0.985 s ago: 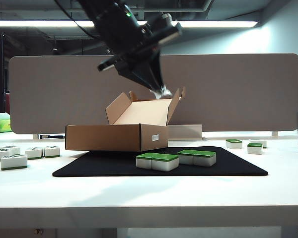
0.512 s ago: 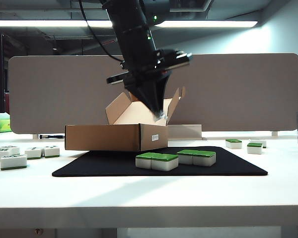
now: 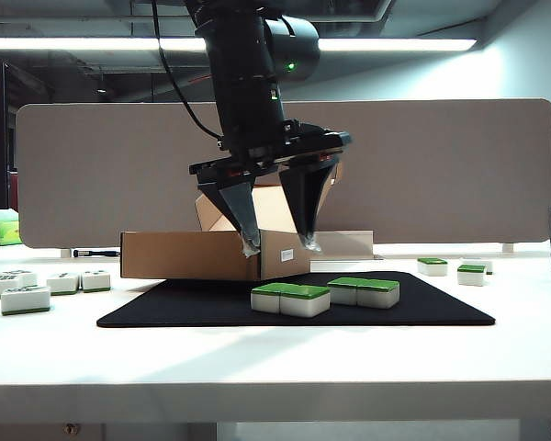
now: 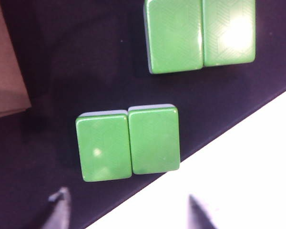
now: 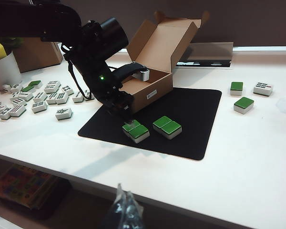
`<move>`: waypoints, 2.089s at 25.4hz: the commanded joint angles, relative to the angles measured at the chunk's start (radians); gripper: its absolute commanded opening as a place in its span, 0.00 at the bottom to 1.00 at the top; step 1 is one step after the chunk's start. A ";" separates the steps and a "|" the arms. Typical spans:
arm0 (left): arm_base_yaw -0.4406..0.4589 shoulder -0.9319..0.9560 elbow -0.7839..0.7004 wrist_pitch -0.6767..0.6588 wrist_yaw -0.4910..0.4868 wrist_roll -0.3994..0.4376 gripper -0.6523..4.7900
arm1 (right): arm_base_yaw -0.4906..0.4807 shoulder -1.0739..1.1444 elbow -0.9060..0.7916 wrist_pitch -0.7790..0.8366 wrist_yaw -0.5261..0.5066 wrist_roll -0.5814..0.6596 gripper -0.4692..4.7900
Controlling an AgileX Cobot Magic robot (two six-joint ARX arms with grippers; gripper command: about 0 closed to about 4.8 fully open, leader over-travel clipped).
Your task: Pick up four mahjong tiles and put them into the paper box.
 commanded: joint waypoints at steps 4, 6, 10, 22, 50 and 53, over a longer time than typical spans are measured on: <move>-0.003 0.011 0.004 0.067 -0.005 -0.001 0.95 | 0.000 -0.012 0.003 0.012 0.001 -0.003 0.09; -0.003 0.024 0.004 0.081 -0.005 0.000 0.99 | 0.000 -0.012 0.003 0.012 0.001 -0.003 0.09; -0.002 0.051 0.003 0.089 -0.005 0.000 0.99 | 0.000 -0.012 0.003 0.012 0.001 -0.003 0.09; -0.002 0.132 0.001 0.126 -0.005 -0.005 0.97 | 0.000 -0.012 0.003 0.012 0.001 -0.003 0.09; 0.034 0.122 0.394 -0.067 -0.272 0.090 0.56 | 0.000 -0.012 0.003 0.012 0.002 -0.003 0.09; 0.091 0.124 0.394 -0.037 -0.273 0.089 0.56 | 0.000 -0.012 0.003 0.012 0.002 -0.003 0.09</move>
